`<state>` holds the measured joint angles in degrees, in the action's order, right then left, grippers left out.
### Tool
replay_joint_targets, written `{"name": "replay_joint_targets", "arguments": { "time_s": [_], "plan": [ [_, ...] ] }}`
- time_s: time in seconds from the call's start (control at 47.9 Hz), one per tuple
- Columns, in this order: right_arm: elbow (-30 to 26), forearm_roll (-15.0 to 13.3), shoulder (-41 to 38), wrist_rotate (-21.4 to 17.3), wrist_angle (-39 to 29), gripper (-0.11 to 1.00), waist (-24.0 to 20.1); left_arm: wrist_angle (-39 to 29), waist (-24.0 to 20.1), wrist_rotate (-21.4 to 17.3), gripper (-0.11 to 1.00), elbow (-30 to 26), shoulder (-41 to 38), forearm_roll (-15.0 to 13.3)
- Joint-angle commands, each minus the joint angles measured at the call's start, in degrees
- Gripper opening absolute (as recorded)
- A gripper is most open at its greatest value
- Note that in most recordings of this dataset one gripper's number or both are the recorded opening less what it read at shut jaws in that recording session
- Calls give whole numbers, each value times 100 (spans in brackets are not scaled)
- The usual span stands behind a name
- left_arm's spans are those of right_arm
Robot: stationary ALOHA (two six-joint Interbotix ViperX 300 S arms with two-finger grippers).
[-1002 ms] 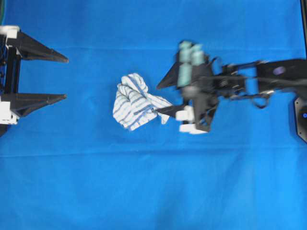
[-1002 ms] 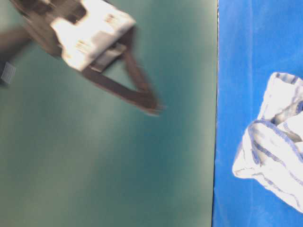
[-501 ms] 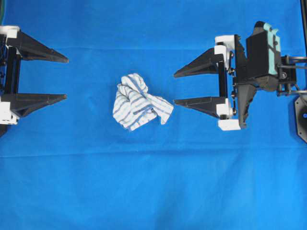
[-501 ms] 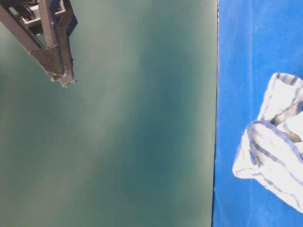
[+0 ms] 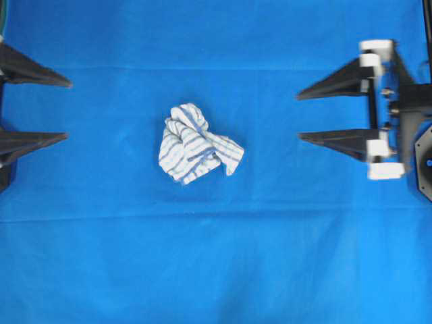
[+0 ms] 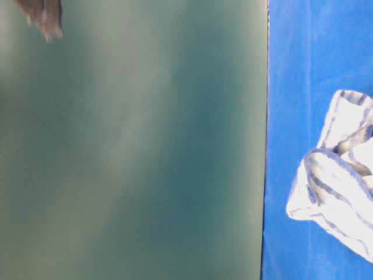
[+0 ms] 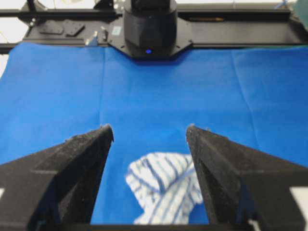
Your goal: Hand over the towel.
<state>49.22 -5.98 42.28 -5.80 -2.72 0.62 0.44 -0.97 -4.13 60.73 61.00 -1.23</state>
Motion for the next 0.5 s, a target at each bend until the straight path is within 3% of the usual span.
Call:
{"name": "replay_joint_targets", "arguments": {
  "time_s": [0.0, 0.251, 0.48],
  "plan": [
    [272, 0, 448, 0, 0, 69, -9, -9, 0, -35, 91, 141, 343, 18],
    [1740, 18, 1705, -18, 404, 68, -9, 18, -9, -53, 91, 1143, 1450, 9],
    [2619, 26, 2197, -18, 650, 68, 44, 132, 0, -35, 91, 1723, 1714, 0]
  ]
}}
